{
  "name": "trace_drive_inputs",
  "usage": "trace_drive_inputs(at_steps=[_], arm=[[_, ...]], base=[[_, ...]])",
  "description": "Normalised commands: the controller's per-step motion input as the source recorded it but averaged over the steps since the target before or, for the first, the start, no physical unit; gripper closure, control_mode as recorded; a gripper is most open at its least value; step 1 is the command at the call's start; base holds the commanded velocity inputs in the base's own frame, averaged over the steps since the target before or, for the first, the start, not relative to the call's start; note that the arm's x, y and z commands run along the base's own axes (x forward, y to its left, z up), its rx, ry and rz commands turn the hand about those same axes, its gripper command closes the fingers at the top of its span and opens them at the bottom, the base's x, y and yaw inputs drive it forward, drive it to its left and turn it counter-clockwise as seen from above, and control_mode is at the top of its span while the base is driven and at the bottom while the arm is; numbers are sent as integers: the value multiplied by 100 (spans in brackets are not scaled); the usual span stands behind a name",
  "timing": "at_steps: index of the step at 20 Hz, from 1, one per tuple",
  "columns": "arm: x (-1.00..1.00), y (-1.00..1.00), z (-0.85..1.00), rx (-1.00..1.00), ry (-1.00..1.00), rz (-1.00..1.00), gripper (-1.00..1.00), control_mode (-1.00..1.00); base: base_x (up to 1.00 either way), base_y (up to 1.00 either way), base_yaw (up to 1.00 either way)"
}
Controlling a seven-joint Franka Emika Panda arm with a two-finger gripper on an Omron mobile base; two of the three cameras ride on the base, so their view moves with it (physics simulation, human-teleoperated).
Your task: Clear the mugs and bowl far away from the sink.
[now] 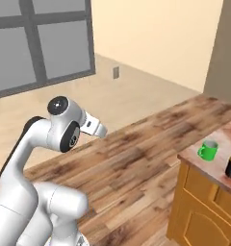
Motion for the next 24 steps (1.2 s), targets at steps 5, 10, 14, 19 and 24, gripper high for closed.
trace_drive_inputs(at_steps=[5, 10, 14, 19, 24], arm=[[0, 0, 0, 0, 0, 0, -100, 100], [0, 0, 0, 0, 0, 0, -100, 100], [0, 0, 0, 0, 0, 0, -100, 100], [0, 0, 0, 0, 0, 0, -100, 100], [0, 0, 0, 0, 0, 0, -100, 100]], base=[[-65, 2, 89], [-57, 8, 98], [-45, 18, 95], [-25, 3, 97], [-1, 0, 94]])
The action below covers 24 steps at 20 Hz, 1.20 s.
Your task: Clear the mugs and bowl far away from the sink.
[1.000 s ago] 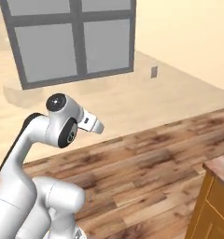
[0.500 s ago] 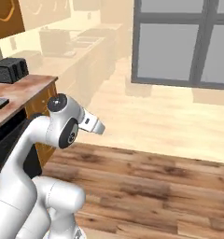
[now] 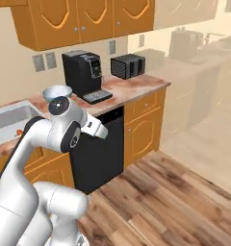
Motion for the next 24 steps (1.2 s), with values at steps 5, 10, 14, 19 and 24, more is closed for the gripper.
trace_drive_inputs(at_steps=[5, 10, 14, 19, 24], arm=[[0, 0, 0, 0, 0, 0, -100, 100], [0, 0, 0, 0, 0, 0, -100, 100], [0, 0, 0, 0, 0, 0, -100, 100], [0, 0, 0, 0, 0, 0, -100, 100], [0, 0, 0, 0, 0, 0, -100, 100]], base=[[11, -9, 86], [11, -52, 68], [21, -82, 50], [38, -82, 36], [52, -48, 32]])
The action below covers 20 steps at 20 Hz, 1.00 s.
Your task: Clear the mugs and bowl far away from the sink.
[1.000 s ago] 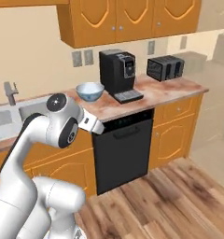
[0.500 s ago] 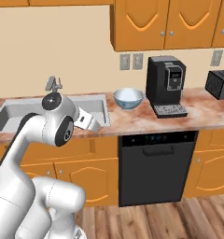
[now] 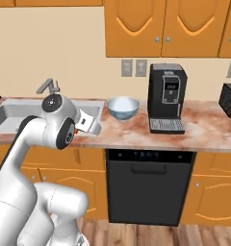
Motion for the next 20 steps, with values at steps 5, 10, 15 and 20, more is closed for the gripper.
trace_drive_inputs(at_steps=[5, 10, 15, 20], arm=[[0, 0, 0, 0, 0, 0, -100, 100], [0, 0, 0, 0, 0, 0, -100, 100], [0, 0, 0, 0, 0, 0, -100, 100], [59, -42, 18, 2, 5, 5, -100, -100]], base=[[45, -37, 30], [34, -48, 29], [46, -29, 15], [0, 0, 0]])
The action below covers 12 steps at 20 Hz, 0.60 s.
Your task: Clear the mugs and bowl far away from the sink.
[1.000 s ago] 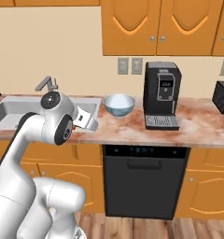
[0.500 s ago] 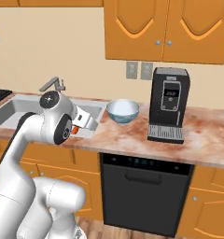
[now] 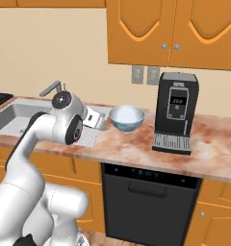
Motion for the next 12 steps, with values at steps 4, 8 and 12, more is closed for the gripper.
trace_drive_inputs(at_steps=[4, 8, 12], arm=[[70, -40, 2, 0, 16, 7, -100, -100], [64, 0, -5, -11, 29, 23, -100, -100], [66, 5, -24, -26, 35, 24, -100, -100]], base=[[0, 0, 0], [0, 0, 0], [0, 0, 0]])
